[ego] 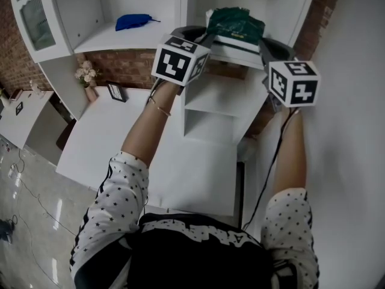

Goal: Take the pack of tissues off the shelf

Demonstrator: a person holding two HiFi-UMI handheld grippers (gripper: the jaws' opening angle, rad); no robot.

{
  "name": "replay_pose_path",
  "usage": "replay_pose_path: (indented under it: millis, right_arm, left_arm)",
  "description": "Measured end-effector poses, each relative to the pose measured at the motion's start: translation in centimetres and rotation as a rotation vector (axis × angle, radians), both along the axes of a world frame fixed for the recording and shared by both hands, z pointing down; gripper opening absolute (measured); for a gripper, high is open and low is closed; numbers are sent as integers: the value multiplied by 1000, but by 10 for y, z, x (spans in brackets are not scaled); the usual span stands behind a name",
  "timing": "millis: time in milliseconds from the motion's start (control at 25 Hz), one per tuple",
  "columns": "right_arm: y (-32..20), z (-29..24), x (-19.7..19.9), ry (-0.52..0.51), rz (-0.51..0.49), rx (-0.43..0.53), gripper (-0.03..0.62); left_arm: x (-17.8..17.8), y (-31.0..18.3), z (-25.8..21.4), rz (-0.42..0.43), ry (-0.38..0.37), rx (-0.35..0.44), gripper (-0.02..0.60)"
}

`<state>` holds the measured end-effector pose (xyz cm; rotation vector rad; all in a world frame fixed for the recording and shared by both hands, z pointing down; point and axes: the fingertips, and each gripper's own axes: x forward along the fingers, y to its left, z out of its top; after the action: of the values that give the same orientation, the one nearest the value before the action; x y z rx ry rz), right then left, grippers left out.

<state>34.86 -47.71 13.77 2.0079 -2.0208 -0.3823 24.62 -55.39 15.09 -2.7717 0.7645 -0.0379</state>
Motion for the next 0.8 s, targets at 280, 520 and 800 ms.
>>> replay_pose_path:
  millis: [280, 520, 800]
  right_arm:
    - [3, -1, 0, 2, 19, 14, 31]
    - [12, -3, -5, -19, 27, 67, 31]
    - [29, -6, -19, -36, 19, 139, 31]
  left_arm:
    - [-4, 4, -1, -35, -19, 56, 51]
    - [-11, 16, -3, -46, -12, 94, 40]
    - [-24, 31, -4, -56, 18, 120, 34]
